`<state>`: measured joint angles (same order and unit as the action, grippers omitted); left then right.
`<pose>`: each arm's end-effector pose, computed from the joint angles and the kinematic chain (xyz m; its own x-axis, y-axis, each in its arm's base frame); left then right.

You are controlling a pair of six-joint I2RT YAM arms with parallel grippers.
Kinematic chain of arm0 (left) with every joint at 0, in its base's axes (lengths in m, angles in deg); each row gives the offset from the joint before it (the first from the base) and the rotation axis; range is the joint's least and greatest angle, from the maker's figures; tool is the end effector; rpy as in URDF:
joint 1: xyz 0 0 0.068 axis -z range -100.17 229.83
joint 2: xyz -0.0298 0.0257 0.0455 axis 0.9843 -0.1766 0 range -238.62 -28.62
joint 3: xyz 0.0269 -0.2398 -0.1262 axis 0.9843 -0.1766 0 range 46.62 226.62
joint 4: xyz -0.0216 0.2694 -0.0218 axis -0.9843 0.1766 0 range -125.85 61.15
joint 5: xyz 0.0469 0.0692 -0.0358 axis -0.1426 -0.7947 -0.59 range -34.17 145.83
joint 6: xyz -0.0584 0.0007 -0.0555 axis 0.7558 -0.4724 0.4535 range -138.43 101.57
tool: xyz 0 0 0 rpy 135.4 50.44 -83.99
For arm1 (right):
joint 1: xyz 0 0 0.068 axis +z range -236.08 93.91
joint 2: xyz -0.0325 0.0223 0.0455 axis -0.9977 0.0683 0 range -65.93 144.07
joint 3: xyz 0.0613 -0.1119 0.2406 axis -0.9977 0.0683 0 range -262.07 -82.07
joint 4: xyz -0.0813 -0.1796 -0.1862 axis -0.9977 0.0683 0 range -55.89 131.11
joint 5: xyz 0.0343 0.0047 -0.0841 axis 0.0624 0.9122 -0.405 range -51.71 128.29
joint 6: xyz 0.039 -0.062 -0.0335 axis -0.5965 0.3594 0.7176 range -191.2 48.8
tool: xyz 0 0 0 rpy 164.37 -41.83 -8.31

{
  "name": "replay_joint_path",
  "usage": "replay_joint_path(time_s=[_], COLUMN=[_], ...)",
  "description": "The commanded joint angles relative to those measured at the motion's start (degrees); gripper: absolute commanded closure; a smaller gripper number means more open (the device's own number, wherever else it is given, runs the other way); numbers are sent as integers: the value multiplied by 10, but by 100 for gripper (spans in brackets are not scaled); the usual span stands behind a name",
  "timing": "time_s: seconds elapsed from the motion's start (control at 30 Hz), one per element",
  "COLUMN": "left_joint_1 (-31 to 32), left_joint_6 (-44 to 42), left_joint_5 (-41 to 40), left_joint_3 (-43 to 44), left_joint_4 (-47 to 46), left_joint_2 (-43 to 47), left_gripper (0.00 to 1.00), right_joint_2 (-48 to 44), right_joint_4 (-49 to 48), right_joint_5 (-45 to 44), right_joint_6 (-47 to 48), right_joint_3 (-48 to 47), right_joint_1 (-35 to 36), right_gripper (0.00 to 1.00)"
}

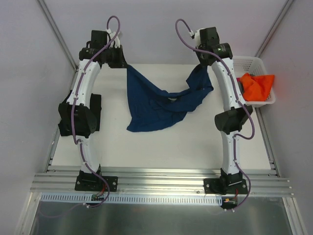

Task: Fold and stack the t-shirts
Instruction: Flatten the tshirt out

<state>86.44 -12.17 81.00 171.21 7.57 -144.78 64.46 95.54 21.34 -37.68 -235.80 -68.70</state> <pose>0.4855 -0.0862 0.3683 -0.6152 -0.0280 -0.7879 0.3857 0.8609 -0.3318 0.4947 0.1337 0.3837 -0.4540 -0.6956 -0.5568 -0.3808 0.7164 -0.5846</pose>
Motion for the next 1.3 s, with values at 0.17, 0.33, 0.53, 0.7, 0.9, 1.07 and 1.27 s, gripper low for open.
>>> replay_joint_path(time_s=[0.17, 0.33, 0.53, 0.7, 0.9, 1.07, 1.27], left_joint_1=[40, 46, 46, 36, 34, 36, 36], left_joint_6=[-57, -114, -186, -211, -207, -157, -95], left_joint_5=[-54, -115, -198, -230, -200, -129, -66], left_joint_3=[193, 181, 152, 127, 78, -17, -219], left_joint_4=[-54, -64, -76, -81, -80, -64, -47], left_joint_2=[44, 95, 162, 213, 287, 364, 498], left_gripper=[100, 100, 100, 100, 100, 100, 100], right_joint_2=[-184, -236, -311, -377, -497, -614, -682], right_joint_4=[-93, -100, -111, -114, -113, -92, -34], right_joint_5=[-1, -10, 23, 24, 38, 117, 203], right_joint_6=[-10, -5, -14, -22, -25, -104, -141], right_joint_3=[10, 23, 68, 98, 204, 320, 417], right_joint_1=[15, -6, -46, -46, -46, -82, -137], right_gripper=[99, 99, 99, 99, 99, 99, 99])
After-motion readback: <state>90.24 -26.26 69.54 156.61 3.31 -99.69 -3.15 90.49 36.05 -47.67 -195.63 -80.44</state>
